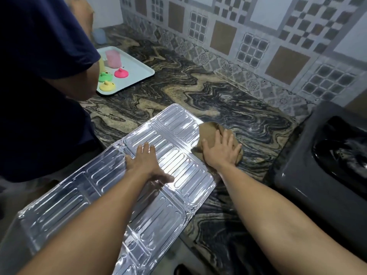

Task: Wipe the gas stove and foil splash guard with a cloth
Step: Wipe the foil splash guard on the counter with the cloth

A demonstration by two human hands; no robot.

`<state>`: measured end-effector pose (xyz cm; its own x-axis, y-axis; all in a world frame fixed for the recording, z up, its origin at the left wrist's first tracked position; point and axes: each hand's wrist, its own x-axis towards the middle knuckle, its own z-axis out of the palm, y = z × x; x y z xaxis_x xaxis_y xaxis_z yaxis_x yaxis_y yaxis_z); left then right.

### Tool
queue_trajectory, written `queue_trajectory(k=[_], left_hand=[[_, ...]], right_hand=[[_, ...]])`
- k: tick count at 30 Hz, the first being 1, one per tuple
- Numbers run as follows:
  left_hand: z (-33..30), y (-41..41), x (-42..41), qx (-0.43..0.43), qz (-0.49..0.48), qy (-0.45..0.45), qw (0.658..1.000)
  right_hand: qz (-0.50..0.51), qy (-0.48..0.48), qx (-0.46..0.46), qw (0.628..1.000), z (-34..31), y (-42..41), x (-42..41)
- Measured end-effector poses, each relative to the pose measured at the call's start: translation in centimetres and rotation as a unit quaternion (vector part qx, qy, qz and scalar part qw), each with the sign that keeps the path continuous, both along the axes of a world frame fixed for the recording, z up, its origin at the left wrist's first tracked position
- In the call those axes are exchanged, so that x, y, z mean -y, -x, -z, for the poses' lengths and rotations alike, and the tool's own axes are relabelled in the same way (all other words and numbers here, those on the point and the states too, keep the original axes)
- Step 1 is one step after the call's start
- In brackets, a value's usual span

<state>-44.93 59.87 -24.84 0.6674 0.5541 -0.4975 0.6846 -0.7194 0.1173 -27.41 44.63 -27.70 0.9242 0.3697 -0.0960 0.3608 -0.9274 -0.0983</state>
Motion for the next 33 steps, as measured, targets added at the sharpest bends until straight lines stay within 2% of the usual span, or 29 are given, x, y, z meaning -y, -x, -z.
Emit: queue_trajectory(k=[4, 8, 11, 21, 23, 25, 27, 29, 31, 33], left_hand=[[0.0, 0.1, 0.1, 0.004, 0.011, -0.005, 1.0], [0.0, -0.4, 0.1, -0.003, 0.011, -0.002, 1.0], [0.2, -0.4, -0.1, -0.007, 0.014, 0.0, 1.0], [0.3, 0.1, -0.3, 0.001, 0.018, 0.01, 1.0], [0.4, 0.2, -0.3, 0.006, 0.017, 0.012, 1.0], [0.7, 0.5, -0.2, 0.017, 0.015, 0.009, 1.0], [0.9, 0.6, -0.2, 0.025, 0.012, 0.0, 1.0], [0.9, 0.4, -0.3, 0.026, 0.012, -0.011, 1.0], [0.7, 0.3, -0.4, 0.027, 0.012, -0.017, 0.999], [0.7, 0.4, -0.2, 0.037, 0.006, -0.029, 0.999]], right_hand=[[0.033, -0.004, -0.027, 0.999, -0.2, 2.5, 0.0], [-0.044, -0.006, -0.03, 0.999, 0.3, 8.0, 0.5], [-0.069, -0.007, -0.028, 0.997, 0.6, 7.8, 1.0], [0.07, -0.029, -0.004, 0.997, 0.7, 0.7, -0.2], [0.085, -0.067, 0.036, 0.993, 0.5, 0.2, 0.2], [0.125, -0.15, 0.051, 0.98, 0.0, -0.5, 1.0], [0.214, -0.255, 0.059, 0.941, -1.0, -0.9, 1.7], [0.294, -0.356, 0.096, 0.882, -2.6, -0.3, 1.9], [0.296, -0.415, 0.136, 0.849, -4.5, 1.9, 1.8], [0.245, -0.428, 0.12, 0.862, -5.9, 5.2, 2.2]])
